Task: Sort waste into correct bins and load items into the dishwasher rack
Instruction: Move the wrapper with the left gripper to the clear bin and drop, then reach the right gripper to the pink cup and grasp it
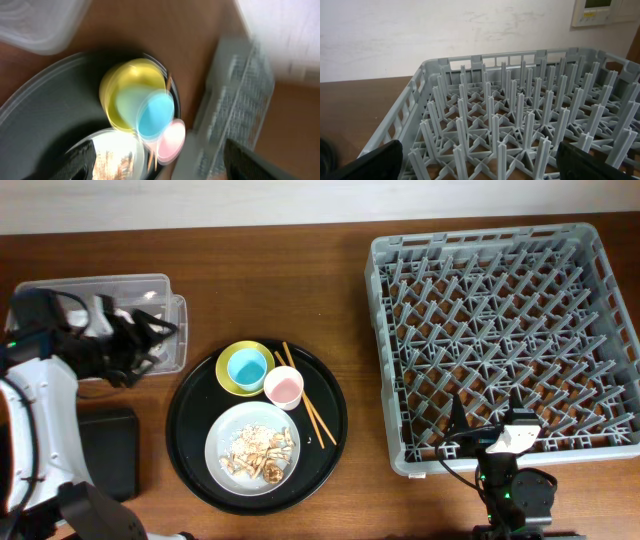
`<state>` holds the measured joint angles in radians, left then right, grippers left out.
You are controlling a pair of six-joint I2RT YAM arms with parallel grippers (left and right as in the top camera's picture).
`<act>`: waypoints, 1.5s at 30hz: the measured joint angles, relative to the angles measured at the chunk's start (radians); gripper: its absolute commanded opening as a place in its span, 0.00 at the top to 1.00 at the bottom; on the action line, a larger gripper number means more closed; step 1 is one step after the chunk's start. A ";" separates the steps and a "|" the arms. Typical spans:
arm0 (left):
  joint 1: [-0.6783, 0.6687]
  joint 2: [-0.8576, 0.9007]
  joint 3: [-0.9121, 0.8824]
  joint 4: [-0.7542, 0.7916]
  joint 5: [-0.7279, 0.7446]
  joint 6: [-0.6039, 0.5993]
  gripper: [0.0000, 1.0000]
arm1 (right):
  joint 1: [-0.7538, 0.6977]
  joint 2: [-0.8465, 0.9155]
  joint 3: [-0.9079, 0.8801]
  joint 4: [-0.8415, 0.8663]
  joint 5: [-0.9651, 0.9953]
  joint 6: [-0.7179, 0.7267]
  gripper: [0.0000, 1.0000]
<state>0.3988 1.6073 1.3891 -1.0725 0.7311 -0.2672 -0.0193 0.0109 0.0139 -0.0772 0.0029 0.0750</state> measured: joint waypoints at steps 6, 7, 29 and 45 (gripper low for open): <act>-0.109 0.000 0.000 -0.136 0.033 0.166 0.19 | 0.000 0.000 0.000 0.000 0.000 0.000 0.02; -0.127 0.000 0.000 -0.142 0.032 0.180 0.19 | 0.000 0.000 0.000 0.000 0.000 0.000 0.02; -0.087 -0.204 0.000 -0.140 -0.443 0.027 0.01 | 0.000 0.000 0.000 0.000 0.000 0.000 0.02; 0.060 -0.227 0.000 -0.170 -0.482 -0.014 0.01 | 0.000 0.000 -0.003 0.150 -0.262 0.270 0.02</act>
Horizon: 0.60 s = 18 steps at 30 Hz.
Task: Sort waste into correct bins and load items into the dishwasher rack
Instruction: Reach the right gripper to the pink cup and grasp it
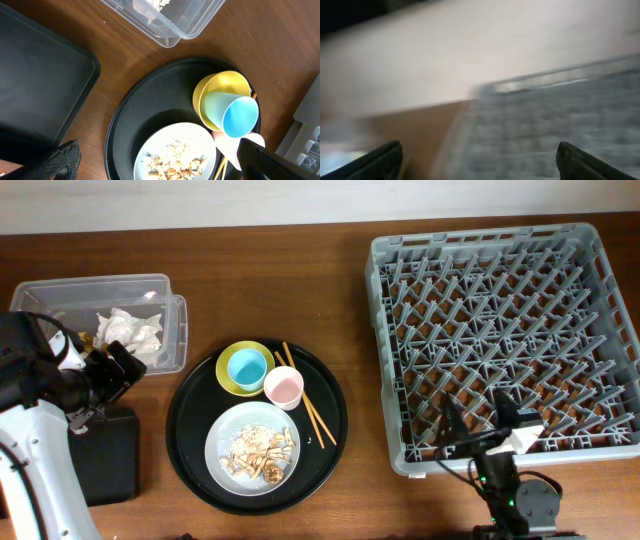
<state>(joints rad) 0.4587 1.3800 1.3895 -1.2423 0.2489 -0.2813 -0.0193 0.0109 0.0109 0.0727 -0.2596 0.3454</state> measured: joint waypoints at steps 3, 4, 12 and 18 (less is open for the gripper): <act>0.000 0.000 0.000 0.000 -0.001 0.000 0.00 | 0.000 0.000 0.000 0.030 -0.269 0.301 0.02; 0.000 0.000 0.000 0.000 0.000 0.000 0.00 | 0.000 0.000 0.000 0.051 -0.322 0.420 0.02; 0.000 0.000 0.000 0.000 -0.004 0.000 0.01 | 0.000 0.003 0.050 0.389 -0.409 0.928 0.02; 0.000 0.000 0.000 0.000 -0.003 0.000 0.00 | -0.002 0.151 0.465 -0.282 -0.381 0.692 0.02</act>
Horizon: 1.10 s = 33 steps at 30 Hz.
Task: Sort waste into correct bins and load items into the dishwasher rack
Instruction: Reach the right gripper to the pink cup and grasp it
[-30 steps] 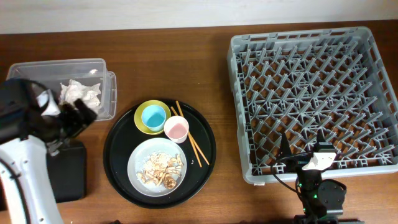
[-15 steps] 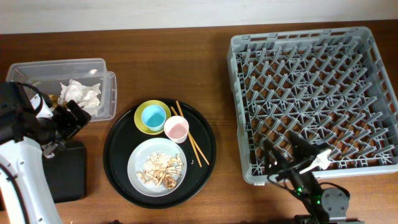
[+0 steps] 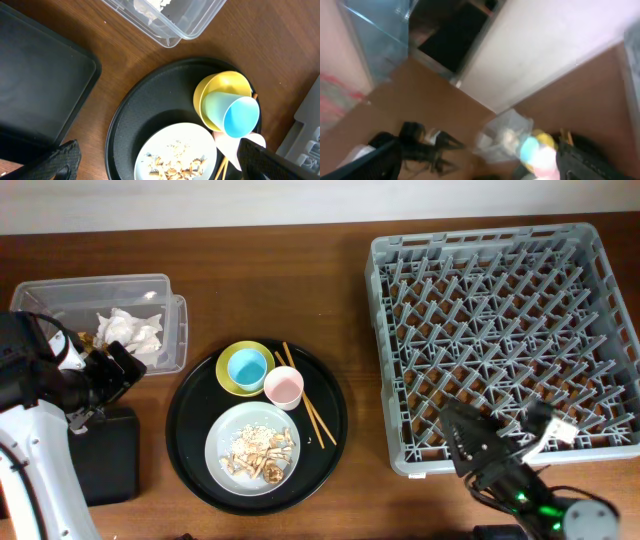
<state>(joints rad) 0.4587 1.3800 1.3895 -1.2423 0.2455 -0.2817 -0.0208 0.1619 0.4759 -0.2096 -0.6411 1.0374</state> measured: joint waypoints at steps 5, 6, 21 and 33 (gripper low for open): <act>0.000 0.000 0.000 0.000 -0.001 0.000 0.00 | 0.000 0.325 0.444 -0.518 0.019 -0.378 0.02; 0.000 0.000 0.000 -0.001 0.000 0.000 0.00 | 0.002 0.372 0.491 -0.552 0.025 -0.424 0.02; 0.000 0.000 0.000 0.000 -0.001 0.000 0.01 | 0.937 1.228 0.946 -0.750 0.774 -0.642 0.02; 0.000 0.000 0.000 0.000 0.000 0.000 0.00 | 1.020 1.624 1.029 -0.518 0.964 -0.668 0.50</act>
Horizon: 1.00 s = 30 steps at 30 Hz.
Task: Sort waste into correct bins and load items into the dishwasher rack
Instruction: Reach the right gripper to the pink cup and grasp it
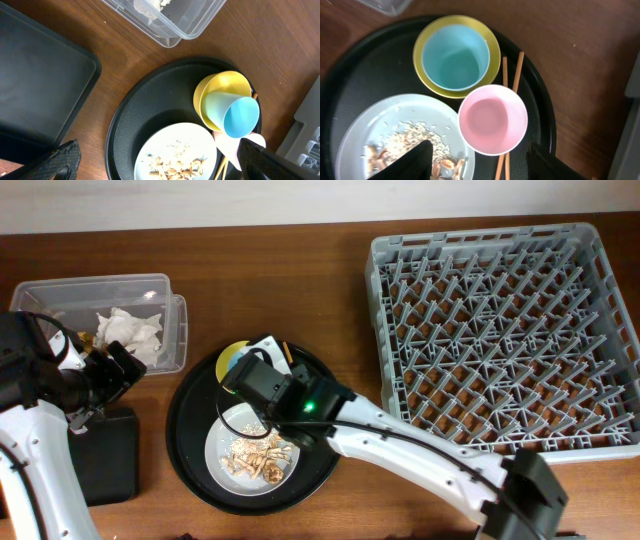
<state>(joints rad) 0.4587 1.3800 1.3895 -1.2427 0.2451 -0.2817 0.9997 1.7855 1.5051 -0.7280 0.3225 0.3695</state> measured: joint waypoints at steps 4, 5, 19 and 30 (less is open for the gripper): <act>0.000 0.000 0.000 0.000 0.000 0.000 0.01 | 0.000 0.079 0.006 0.068 0.003 -0.003 0.50; 0.000 0.000 0.000 0.000 0.000 0.000 0.01 | 0.000 0.097 0.006 0.076 0.003 -0.002 0.50; 0.000 0.000 0.000 0.000 0.000 0.000 0.01 | 0.000 0.198 0.006 0.071 -0.071 -0.112 0.68; 0.000 0.000 0.000 0.000 0.000 0.000 0.00 | 0.000 0.202 -0.003 0.048 -0.082 -0.135 0.90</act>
<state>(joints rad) 0.4587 1.3800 1.3895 -1.2427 0.2451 -0.2817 0.9997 1.9873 1.5024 -0.6796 0.2409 0.2344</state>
